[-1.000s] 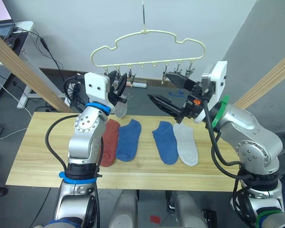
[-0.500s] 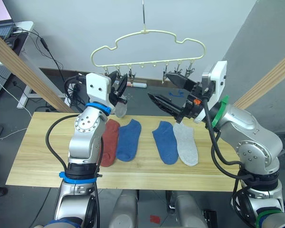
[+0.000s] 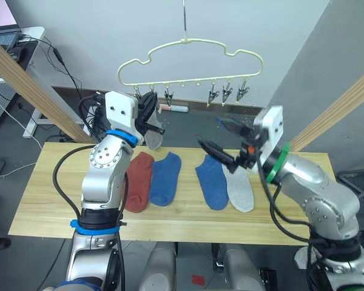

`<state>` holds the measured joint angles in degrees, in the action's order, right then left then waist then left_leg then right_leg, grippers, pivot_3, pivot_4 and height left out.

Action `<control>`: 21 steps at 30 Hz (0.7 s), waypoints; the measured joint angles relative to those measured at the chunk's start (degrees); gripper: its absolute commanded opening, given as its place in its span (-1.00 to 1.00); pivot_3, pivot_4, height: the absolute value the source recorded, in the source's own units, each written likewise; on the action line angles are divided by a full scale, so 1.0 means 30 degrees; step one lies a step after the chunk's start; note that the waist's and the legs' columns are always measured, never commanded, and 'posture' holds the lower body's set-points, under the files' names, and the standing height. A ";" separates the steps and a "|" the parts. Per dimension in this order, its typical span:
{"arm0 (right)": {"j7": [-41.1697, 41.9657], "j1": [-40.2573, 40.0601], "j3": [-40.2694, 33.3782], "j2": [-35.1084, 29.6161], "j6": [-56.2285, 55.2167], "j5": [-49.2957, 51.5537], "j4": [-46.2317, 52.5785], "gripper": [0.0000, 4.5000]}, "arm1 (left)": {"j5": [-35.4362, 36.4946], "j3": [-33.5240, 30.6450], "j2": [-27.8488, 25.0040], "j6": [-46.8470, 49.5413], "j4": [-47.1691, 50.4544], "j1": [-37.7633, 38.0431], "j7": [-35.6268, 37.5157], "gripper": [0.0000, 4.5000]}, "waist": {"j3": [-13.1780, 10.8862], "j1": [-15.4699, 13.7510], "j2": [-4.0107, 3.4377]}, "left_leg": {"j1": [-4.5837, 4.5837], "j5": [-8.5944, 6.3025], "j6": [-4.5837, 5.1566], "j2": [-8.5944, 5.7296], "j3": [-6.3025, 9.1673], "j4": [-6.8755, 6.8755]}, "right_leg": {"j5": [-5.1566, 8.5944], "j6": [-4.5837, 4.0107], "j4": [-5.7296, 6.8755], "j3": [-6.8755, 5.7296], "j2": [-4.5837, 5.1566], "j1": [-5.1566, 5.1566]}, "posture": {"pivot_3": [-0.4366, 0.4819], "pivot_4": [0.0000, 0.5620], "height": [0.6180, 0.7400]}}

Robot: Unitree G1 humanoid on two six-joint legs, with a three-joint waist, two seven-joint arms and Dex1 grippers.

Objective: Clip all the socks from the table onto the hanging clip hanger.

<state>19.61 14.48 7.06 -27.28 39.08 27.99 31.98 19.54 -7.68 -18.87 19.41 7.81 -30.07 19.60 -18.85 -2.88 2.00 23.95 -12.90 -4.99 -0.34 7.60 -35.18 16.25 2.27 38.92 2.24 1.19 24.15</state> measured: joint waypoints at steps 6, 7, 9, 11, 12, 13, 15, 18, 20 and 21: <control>-0.1638 -0.2430 0.1264 0.0523 -0.2732 -0.4650 -0.4757 1.00 | 0.1095 -0.0592 -0.0486 0.1350 0.0679 0.0423 0.0425 -0.99 | 0.0000 0.0106 0.0000 | -0.0038 0.0024 -0.0034 -0.0001 -0.0032 -0.0006 | 0.0000 0.0004 0.0015 0.0018 -0.0019 0.0001 | 0.35 0.15 1.00; -0.1850 -0.2356 0.1266 0.0873 -0.2983 -0.5090 -0.5491 1.00 | 0.1168 -0.0573 -0.0483 0.1475 0.0785 0.0445 0.0422 -0.99 | 0.0000 0.0129 0.0000 | -0.0043 0.0036 -0.0056 0.0003 -0.0020 -0.0003 | -0.0001 0.0004 0.0019 0.0012 -0.0037 0.0002 | 0.34 0.16 1.00; -0.2069 -0.2073 0.1227 0.1390 -0.3252 -0.5569 -0.6682 1.00 | 0.1224 -0.0572 -0.0484 0.1691 0.0872 0.0464 0.0421 -0.99 | 0.0000 0.0148 0.0000 | -0.0048 0.0046 -0.0071 0.0011 -0.0010 -0.0003 | -0.0003 0.0000 0.0029 0.0004 -0.0050 0.0000 | 0.34 0.17 1.00; -0.2366 -0.1372 0.0948 0.2258 -0.3283 -0.5828 -0.8199 1.00 | 0.1240 -0.0547 -0.0447 0.1751 0.0879 0.0452 0.0417 -0.99 | 0.0000 0.0192 0.0000 | -0.0047 0.0056 -0.0071 0.0007 -0.0017 -0.0006 | -0.0024 -0.0034 0.0029 0.0013 -0.0052 0.0000 | 0.34 0.17 1.00; -0.2395 -0.1034 0.0739 0.2748 -0.3357 -0.5880 -0.9026 1.00 | 0.1244 -0.0541 -0.0408 0.1766 0.0883 0.0450 0.0416 -0.99 | 0.0000 0.0194 0.0001 | -0.0048 0.0058 -0.0068 0.0006 -0.0015 -0.0006 | -0.0030 -0.0044 0.0028 0.0010 -0.0052 -0.0003 | 0.35 0.17 1.00; -0.2387 -0.0747 0.0530 0.3157 -0.3369 -0.5873 -0.9734 1.00 | 0.1246 -0.0532 -0.0390 0.1773 0.0884 0.0449 0.0416 -0.99 | 0.0000 0.0193 0.0000 | -0.0044 0.0059 -0.0067 0.0004 -0.0015 -0.0007 | -0.0037 -0.0048 0.0026 0.0010 -0.0052 -0.0004 | 0.35 0.17 1.00; -0.2327 -0.0484 0.0251 0.3699 -0.3357 -0.5840 -1.0629 1.00 | 0.1213 -0.0514 -0.0402 0.1725 0.0888 0.0442 0.0443 -0.99 | 0.0000 0.0182 0.0000 | -0.0043 0.0058 -0.0065 0.0004 -0.0012 -0.0005 | -0.0041 -0.0053 0.0028 0.0010 -0.0048 -0.0005 | 0.35 0.17 1.00; -0.2001 -0.0390 0.0310 0.3935 -0.3494 -0.6080 -1.1413 1.00 | 0.1035 -0.0401 -0.0481 0.1624 0.0888 0.0439 0.0603 -0.99 | 0.0001 0.0181 0.0001 | -0.0040 0.0056 -0.0062 0.0003 -0.0015 -0.0002 | -0.0043 -0.0054 0.0025 0.0013 -0.0045 -0.0006 | 0.37 0.17 1.00; -0.1956 -0.0376 0.0306 0.3895 -0.3625 -0.6369 -1.1549 1.00 | 0.1001 -0.0383 -0.0481 0.1620 0.0888 0.0439 0.0619 -0.99 | 0.0003 0.0183 0.0004 | -0.0040 0.0055 -0.0061 0.0001 -0.0016 -0.0002 | -0.0043 -0.0054 0.0023 0.0014 -0.0042 -0.0009 | 0.37 0.17 1.00; -0.1941 -0.0460 0.0322 0.3841 -0.3688 -0.6655 -1.1563 0.84 | 0.0997 -0.0383 -0.0481 0.1620 0.0889 0.0439 0.0626 -1.00 | 0.0003 0.0171 0.0004 | -0.0042 0.0056 -0.0061 0.0000 -0.0010 -0.0002 | -0.0042 -0.0054 0.0025 0.0008 -0.0042 -0.0011 | 0.37 0.17 1.00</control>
<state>13.79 13.10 8.03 -15.76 28.02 8.03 -2.71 22.53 -8.83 -20.32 24.27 10.48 -28.75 21.48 -18.84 -2.37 2.02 23.83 -12.74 -5.17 -0.34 7.56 -35.19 16.12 2.11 39.00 2.27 1.07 24.12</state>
